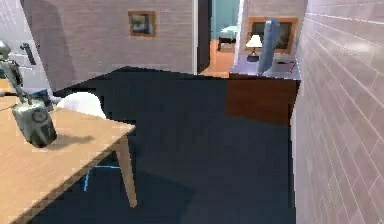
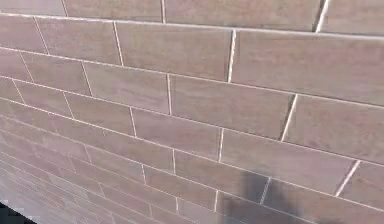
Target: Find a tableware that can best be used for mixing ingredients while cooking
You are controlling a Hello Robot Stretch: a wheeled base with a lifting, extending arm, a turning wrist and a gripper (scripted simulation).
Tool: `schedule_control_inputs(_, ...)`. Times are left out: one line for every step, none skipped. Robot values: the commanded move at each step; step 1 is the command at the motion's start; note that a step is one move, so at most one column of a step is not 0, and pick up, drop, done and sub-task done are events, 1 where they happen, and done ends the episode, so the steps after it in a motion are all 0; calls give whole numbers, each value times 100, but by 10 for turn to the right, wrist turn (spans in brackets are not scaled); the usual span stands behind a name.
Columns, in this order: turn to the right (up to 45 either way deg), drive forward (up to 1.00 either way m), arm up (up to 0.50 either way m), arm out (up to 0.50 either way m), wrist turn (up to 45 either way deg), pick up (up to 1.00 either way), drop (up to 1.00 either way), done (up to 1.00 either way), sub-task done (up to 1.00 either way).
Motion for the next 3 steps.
schedule_control_inputs(-450,0,0,0,0,0,0,0,0)
schedule_control_inputs(-210,0,0,0,0,0,0,0,0)
schedule_control_inputs(0,5,0,0,0,0,0,0,0)
